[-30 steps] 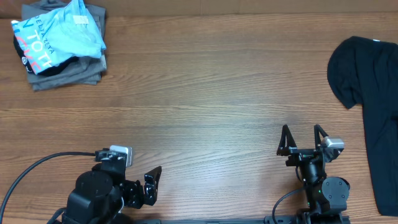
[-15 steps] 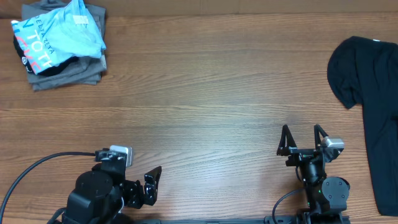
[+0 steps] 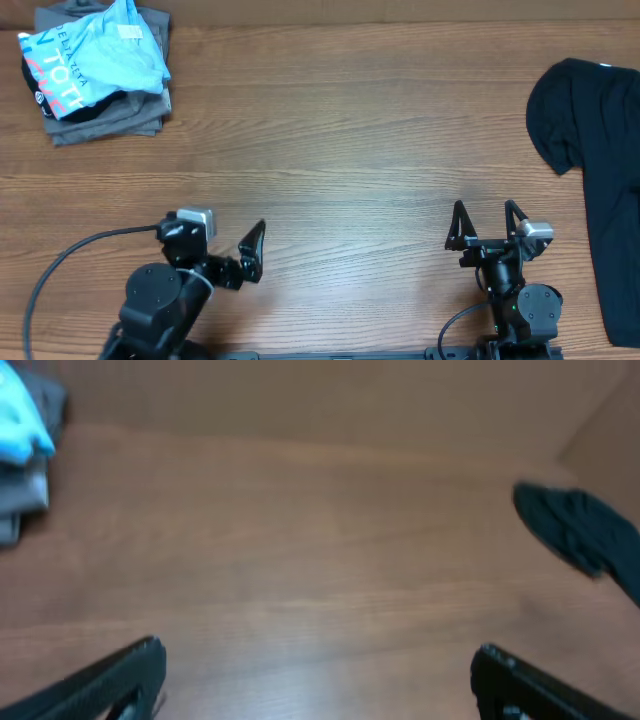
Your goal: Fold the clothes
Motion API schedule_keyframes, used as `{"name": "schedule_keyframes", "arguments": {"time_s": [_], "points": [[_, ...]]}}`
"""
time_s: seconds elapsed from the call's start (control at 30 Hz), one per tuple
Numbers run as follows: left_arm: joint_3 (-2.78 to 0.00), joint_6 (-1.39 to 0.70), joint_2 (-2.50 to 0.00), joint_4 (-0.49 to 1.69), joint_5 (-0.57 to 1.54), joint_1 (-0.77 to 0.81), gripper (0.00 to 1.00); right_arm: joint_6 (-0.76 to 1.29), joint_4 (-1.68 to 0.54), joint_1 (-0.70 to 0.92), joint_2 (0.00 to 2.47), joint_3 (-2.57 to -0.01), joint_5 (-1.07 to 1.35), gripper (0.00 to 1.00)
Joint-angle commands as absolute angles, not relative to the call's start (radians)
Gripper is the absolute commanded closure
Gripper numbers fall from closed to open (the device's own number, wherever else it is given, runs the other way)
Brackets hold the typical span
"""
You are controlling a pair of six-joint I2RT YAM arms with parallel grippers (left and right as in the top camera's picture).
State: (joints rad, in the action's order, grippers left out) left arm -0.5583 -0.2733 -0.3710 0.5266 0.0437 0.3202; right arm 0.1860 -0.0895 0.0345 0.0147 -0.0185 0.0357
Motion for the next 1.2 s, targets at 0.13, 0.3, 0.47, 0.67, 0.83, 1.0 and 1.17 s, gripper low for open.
{"name": "schedule_keyframes", "arguments": {"time_s": [0.13,0.3,0.47,0.67,0.83,1.0,1.17], "points": [[-0.208,-0.213,-0.191,0.160,0.104,0.179,0.00,0.183,-0.082,0.040,0.003,-0.008,0.023,0.00],[-0.103,-0.213,-0.110,-0.002,0.092,0.101,0.00,0.183,-0.082,0.040,0.003,-0.008,0.023,0.00],[-0.063,-0.212,-0.036,-0.049,0.070,0.014,0.00,0.183,-0.082,0.040,0.003,-0.008,0.023,0.00],[-0.024,-0.204,-0.003,-0.051,0.070,-0.028,0.00,0.183,-0.082,0.040,0.003,-0.008,0.023,0.00],[-0.004,-0.195,-0.003,-0.006,0.067,-0.028,0.00,0.183,-0.082,0.040,0.003,-0.008,0.023,0.00],[-0.004,-0.130,-0.003,0.072,0.065,-0.028,0.00,0.183,-0.082,0.040,0.003,-0.008,0.023,0.00],[-0.005,-0.130,-0.004,0.072,0.065,-0.028,0.00,0.183,-0.082,0.040,0.003,-0.008,0.023,0.00]]}}
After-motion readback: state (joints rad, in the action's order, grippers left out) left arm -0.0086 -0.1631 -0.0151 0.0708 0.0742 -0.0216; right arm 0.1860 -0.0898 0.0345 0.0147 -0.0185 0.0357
